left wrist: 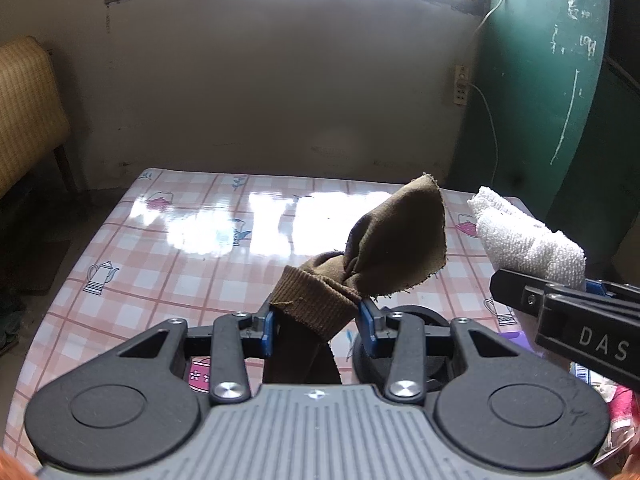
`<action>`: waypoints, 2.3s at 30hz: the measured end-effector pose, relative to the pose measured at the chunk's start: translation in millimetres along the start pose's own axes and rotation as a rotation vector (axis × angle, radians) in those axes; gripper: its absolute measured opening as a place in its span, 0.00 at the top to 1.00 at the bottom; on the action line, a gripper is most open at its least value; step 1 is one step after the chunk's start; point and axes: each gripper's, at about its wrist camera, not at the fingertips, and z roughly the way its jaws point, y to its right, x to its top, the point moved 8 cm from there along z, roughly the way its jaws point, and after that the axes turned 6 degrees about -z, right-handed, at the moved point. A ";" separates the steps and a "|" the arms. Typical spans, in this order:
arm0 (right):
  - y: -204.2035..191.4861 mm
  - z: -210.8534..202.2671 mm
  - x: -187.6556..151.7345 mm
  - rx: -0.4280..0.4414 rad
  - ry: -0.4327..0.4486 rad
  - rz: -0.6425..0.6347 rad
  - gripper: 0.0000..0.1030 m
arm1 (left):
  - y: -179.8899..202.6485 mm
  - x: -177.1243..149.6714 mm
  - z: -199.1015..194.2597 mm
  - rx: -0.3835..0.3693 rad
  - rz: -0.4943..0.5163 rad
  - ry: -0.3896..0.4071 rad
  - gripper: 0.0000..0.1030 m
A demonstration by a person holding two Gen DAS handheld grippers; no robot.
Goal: Organize soft objects
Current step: 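Carry the brown sock and white towel in both tools toward the cardboard box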
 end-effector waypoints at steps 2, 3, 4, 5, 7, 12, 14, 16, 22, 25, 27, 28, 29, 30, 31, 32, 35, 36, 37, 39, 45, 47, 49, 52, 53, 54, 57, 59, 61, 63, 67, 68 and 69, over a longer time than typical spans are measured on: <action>4.3 -1.1 -0.8 -0.004 0.000 0.005 0.50 | 4.2 -0.8 0.0 -0.005 0.008 0.000 0.60; 6.4 -2.1 -1.4 -0.006 0.000 0.008 0.50 | 6.5 -1.6 0.1 -0.008 0.011 0.000 0.60; 7.4 -3.4 -2.1 -0.010 -0.001 0.009 0.50 | 9.0 -2.2 0.0 -0.010 0.013 -0.001 0.60; 9.2 -4.3 -2.6 -0.013 -0.001 0.010 0.50 | 9.8 -2.4 0.7 -0.014 0.017 -0.002 0.60; 13.0 -5.6 -3.2 -0.017 -0.001 0.015 0.50 | 13.5 -3.0 1.1 -0.020 0.024 -0.002 0.60; 22.9 -9.2 -5.0 -0.029 -0.001 0.025 0.50 | 26.8 -5.9 1.8 -0.034 0.042 -0.005 0.60; 27.5 -10.5 -5.6 -0.035 0.000 0.030 0.50 | 30.9 -7.5 2.4 -0.040 0.049 -0.008 0.60; 32.2 -13.1 -6.9 -0.041 0.001 0.037 0.50 | 36.3 -9.0 2.9 -0.046 0.058 -0.011 0.60; 46.2 -17.6 -9.9 -0.058 0.000 0.048 0.50 | 49.9 -14.4 2.5 -0.067 0.081 -0.016 0.60; 52.6 -20.4 -11.5 -0.066 0.001 0.054 0.50 | 56.8 -17.5 2.7 -0.077 0.090 -0.019 0.60; 56.8 -22.2 -12.4 -0.073 0.001 0.058 0.50 | 61.6 -19.4 3.0 -0.081 0.098 -0.021 0.60; 59.4 -22.4 -12.9 -0.075 0.001 0.061 0.50 | 64.8 -20.2 2.8 -0.085 0.102 -0.022 0.60; 61.5 -23.3 -13.4 -0.078 0.001 0.062 0.50 | 67.2 -21.1 3.0 -0.089 0.104 -0.024 0.60; 63.6 -23.1 -13.7 -0.082 0.000 0.064 0.50 | 69.3 -22.0 3.0 -0.093 0.108 -0.024 0.60; 66.1 -23.5 -14.0 -0.085 0.000 0.066 0.50 | 71.9 -23.1 3.0 -0.095 0.111 -0.024 0.60; 68.8 -24.3 -14.4 -0.087 0.000 0.067 0.50 | 74.5 -24.4 3.2 -0.099 0.113 -0.025 0.60; 77.0 -26.6 -15.7 -0.096 0.000 0.076 0.50 | 82.8 -27.7 3.8 -0.108 0.122 -0.029 0.60; 79.7 -27.5 -16.6 -0.099 0.000 0.078 0.50 | 85.4 -28.8 3.9 -0.112 0.126 -0.031 0.60; 82.1 -28.5 -17.1 -0.102 0.001 0.080 0.50 | 88.1 -29.9 4.0 -0.115 0.130 -0.032 0.60; 86.3 -30.2 -19.1 -0.108 0.000 0.081 0.50 | 93.6 -31.8 4.0 -0.123 0.135 -0.035 0.60; 102.8 -35.6 -21.6 -0.131 -0.001 0.087 0.50 | 108.8 -38.0 4.4 -0.149 0.148 -0.042 0.60; 108.7 -37.5 -22.5 -0.141 -0.002 0.089 0.50 | 113.6 -40.6 4.9 -0.159 0.155 -0.047 0.60; 114.6 -39.5 -24.4 -0.152 -0.004 0.092 0.50 | 119.9 -42.5 6.4 -0.170 0.161 -0.052 0.60; 122.7 -42.1 -27.0 -0.163 -0.006 0.099 0.50 | 129.5 -46.5 7.4 -0.183 0.175 -0.055 0.60; 125.2 -42.7 -27.9 -0.167 -0.006 0.102 0.50 | 132.6 -47.8 7.7 -0.188 0.179 -0.057 0.60; 127.1 -43.2 -28.5 -0.169 -0.007 0.104 0.50 | 135.6 -49.1 8.1 -0.192 0.183 -0.059 0.60; 131.9 -45.0 -30.5 -0.178 -0.010 0.108 0.50 | 144.1 -52.1 8.7 -0.204 0.197 -0.064 0.60; 135.1 -46.3 -31.8 -0.183 -0.012 0.113 0.50 | 149.8 -53.6 9.9 -0.211 0.206 -0.067 0.60; 139.6 -48.0 -33.0 -0.188 -0.014 0.121 0.50 | 155.7 -55.4 10.6 -0.218 0.213 -0.069 0.60; 145.3 -49.4 -34.5 -0.194 -0.014 0.126 0.50 | 161.7 -55.6 13.1 -0.228 0.217 -0.071 0.60; 157.5 -53.6 -39.5 -0.210 -0.019 0.133 0.50 | 170.1 -60.8 11.3 -0.248 0.231 -0.078 0.60; 160.9 -54.6 -41.0 -0.214 -0.021 0.136 0.50 | 172.1 -61.6 12.8 -0.254 0.234 -0.079 0.60; 163.7 -55.7 -42.5 -0.217 -0.024 0.142 0.50 | 174.7 -62.8 13.6 -0.260 0.236 -0.082 0.60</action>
